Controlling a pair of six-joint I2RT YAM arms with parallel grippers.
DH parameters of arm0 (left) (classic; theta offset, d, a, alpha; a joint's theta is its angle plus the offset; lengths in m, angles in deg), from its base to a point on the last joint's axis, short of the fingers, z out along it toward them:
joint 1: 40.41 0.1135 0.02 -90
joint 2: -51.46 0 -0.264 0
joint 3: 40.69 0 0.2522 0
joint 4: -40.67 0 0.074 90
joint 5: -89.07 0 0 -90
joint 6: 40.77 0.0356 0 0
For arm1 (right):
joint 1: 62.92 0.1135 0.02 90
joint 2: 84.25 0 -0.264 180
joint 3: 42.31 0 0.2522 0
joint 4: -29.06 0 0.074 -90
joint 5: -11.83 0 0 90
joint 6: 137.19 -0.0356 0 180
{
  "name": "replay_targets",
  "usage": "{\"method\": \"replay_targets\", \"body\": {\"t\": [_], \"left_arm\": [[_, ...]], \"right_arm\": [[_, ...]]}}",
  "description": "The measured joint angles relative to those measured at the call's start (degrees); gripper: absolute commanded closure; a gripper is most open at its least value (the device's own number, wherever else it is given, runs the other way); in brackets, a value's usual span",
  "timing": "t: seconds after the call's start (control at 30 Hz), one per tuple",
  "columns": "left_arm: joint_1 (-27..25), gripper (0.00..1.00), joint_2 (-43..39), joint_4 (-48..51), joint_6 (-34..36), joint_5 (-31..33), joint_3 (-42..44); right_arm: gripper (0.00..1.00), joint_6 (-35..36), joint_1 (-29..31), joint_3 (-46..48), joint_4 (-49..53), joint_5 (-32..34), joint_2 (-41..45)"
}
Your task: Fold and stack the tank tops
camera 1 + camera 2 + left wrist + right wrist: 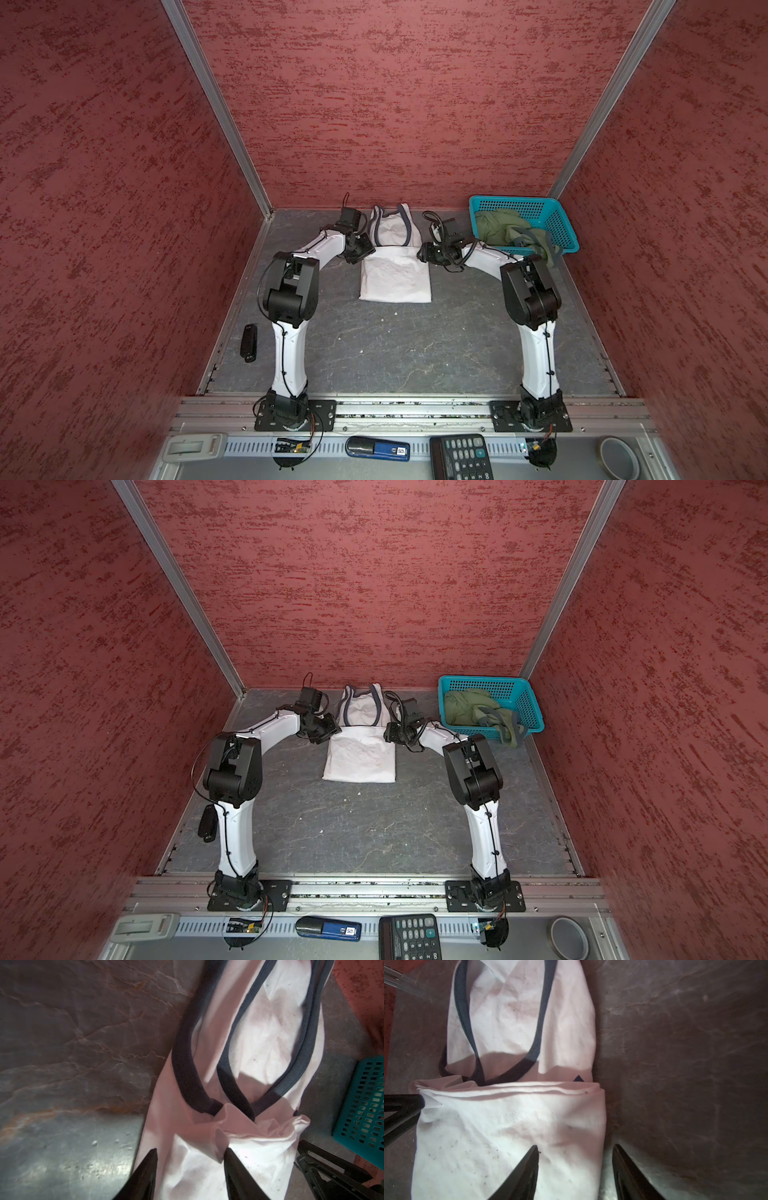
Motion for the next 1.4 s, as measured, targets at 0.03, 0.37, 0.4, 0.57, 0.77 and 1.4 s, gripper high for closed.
{"method": "replay_targets", "body": {"t": [0.03, 0.37, 0.4, 0.57, 0.77, 1.4], "left_arm": [[0.0, 0.56, 0.8, 0.0, -0.1, -0.1, -0.5], [-0.1, 0.91, -0.3, -1.6, -0.7, 0.7, 1.6], [-0.1, 0.92, -1.6, -2.1, -0.8, 1.2, 3.2], [0.1, 0.93, -7.6, -3.2, -1.7, 3.0, 7.0], [0.4, 0.89, -8.4, -4.3, -2.2, 3.9, 6.5], [2.9, 0.16, -6.2, 0.9, -2.4, 6.7, 8.2]], "right_arm": [[0.42, 0.0, 0.0, -0.5, 0.1, 0.0, -0.7], [0.76, 0.6, 0.1, -3.6, 0.5, -0.2, -2.6], [0.78, 0.7, 0.1, -3.6, 0.5, -0.2, -2.6], [0.79, 0.7, 0.6, -3.6, 0.5, -0.3, -2.6], [0.83, 0.5, 1.0, -3.7, 0.5, -0.3, -2.6], [0.46, 0.3, 1.4, 9.0, 0.6, 2.0, 10.3]]}}
